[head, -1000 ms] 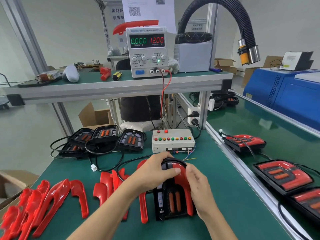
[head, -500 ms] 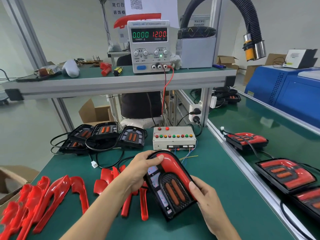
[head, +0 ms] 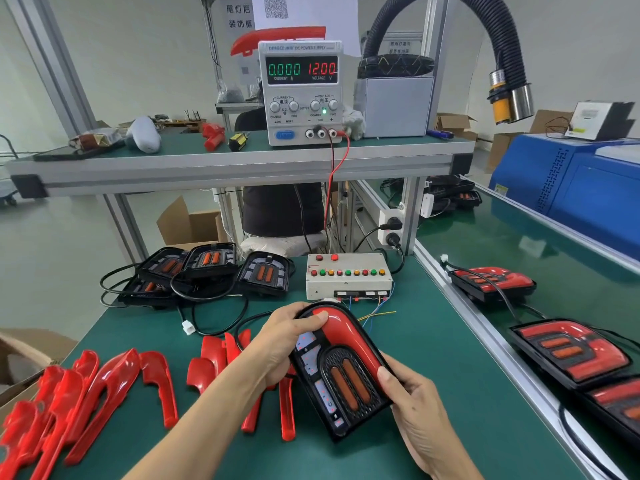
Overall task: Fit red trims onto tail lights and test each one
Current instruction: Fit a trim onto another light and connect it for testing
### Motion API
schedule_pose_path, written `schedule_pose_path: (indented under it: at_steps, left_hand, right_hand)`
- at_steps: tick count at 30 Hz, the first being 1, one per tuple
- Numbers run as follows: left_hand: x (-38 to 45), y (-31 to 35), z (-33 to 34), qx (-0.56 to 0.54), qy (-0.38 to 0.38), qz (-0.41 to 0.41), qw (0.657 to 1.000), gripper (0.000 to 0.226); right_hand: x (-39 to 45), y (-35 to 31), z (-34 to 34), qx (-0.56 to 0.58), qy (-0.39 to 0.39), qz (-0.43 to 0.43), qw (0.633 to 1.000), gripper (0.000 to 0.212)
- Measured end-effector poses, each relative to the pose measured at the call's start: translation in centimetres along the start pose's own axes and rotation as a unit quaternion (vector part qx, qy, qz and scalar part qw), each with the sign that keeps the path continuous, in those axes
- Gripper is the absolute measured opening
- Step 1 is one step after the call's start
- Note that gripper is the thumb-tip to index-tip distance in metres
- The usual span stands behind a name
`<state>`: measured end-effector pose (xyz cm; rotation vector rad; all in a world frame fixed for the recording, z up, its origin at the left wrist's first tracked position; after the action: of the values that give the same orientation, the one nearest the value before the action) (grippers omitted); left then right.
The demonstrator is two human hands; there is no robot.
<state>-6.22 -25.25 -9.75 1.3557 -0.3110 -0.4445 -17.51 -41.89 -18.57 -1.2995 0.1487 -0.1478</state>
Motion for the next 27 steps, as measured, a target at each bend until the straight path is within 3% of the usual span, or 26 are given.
schedule_pose_path:
  at_steps: [7,13,18,20,22,25,27]
  left_hand:
    - [-0.1,-0.1,-0.3,0.013,-0.04,-0.001,0.999,0.033]
    - [0.1,0.2,0.2,0.045,-0.043,0.043,0.997,0.027]
    - [0.4,0.1,0.6,0.075,-0.037,0.018,0.996,0.025]
    - [0.2,0.4,1.1,0.032,-0.035,0.025,0.999,0.018]
    - [0.0,1.3,0.8,0.011,0.013,0.06,0.998,0.015]
    - [-1.4,3.2,-2.0,0.196,0.157,0.144,0.957,0.008]
    - [-3.6,3.4,-4.0,0.306,0.2,0.16,0.917,0.011]
  right_hand:
    - [-0.3,-0.1,0.0,0.02,-0.008,-0.001,1.0,0.061]
    - [-0.3,-0.4,-0.2,0.015,-0.002,-0.004,1.0,0.059]
    - [-0.4,0.2,-0.9,-0.02,0.029,-0.01,0.999,0.055]
    - [-0.4,0.2,-1.2,-0.042,0.074,-0.027,0.996,0.043]
    - [-0.3,0.2,-1.7,-0.003,0.126,-0.039,0.991,0.03]
    - [-0.2,0.2,-2.9,0.121,0.172,-0.029,0.977,0.026]
    - [-0.2,0.1,-3.6,0.137,0.185,-0.026,0.973,0.026]
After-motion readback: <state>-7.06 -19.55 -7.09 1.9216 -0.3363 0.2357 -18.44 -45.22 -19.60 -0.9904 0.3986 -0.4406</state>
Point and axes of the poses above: each hand's wrist, its own x-axis towards the middle knuckle, its own z-axis out of the palm, y = z × x, the point moved 5 cm from there along x, towards the middle knuckle, and after that the axes turned 8 degrees about z, right-handed, at the moved point
